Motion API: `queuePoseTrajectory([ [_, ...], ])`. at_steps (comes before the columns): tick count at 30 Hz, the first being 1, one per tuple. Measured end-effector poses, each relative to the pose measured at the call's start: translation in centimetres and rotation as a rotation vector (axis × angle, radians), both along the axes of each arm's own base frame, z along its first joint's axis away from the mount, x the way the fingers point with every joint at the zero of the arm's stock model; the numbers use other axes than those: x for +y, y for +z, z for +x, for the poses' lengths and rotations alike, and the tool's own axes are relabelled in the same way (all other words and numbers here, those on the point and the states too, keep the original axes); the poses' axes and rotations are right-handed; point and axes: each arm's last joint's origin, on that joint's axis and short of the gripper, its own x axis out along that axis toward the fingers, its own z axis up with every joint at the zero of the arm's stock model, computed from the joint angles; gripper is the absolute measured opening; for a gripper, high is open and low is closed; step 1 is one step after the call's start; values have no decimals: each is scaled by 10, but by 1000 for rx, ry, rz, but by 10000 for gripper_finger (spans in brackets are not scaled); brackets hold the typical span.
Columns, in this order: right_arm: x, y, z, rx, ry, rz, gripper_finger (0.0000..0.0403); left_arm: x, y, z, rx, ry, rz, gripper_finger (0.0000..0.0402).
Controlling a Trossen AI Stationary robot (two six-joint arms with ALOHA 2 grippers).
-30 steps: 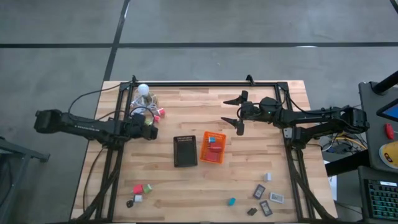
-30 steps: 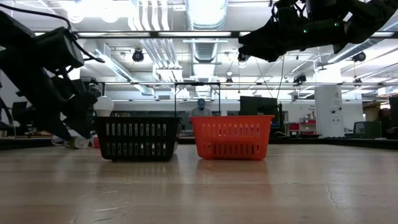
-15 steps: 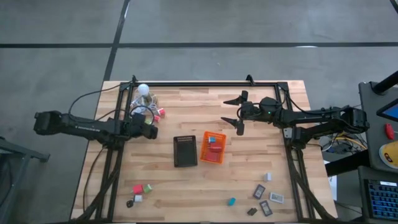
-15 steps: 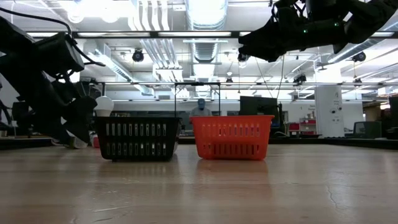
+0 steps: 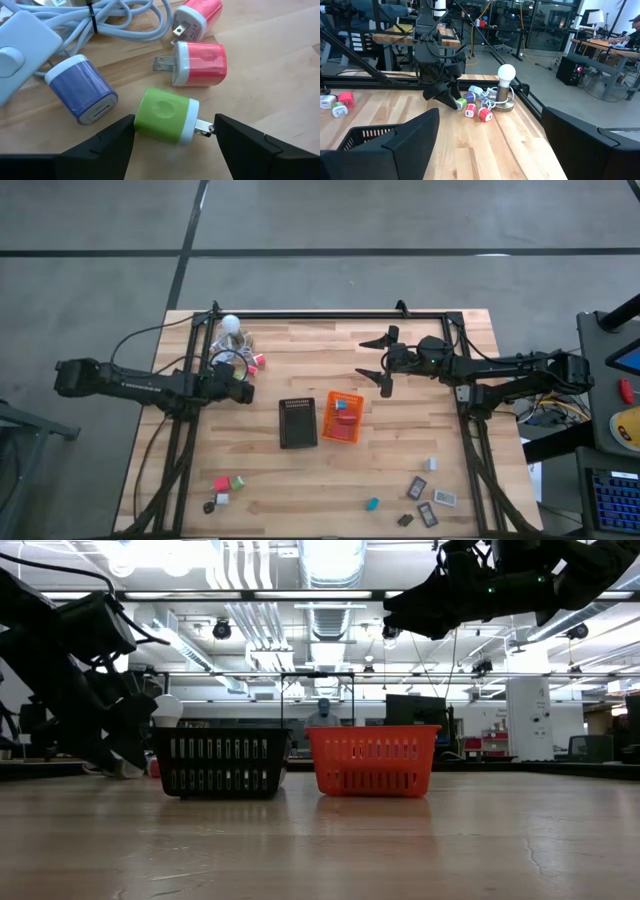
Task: Pick & Place Office items
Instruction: Put the top green charger adapter into the orange bin
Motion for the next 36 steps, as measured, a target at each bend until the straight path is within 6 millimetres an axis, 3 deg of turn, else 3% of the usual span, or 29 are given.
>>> queuePoseTrajectory([
  [23, 0, 0, 0, 1, -1, 0, 342, 0, 1, 1, -9, -11, -13, 268],
  [36, 0, 0, 0, 1, -1, 0, 343, 1, 33, 20, -30, -97, 26, 268],
])
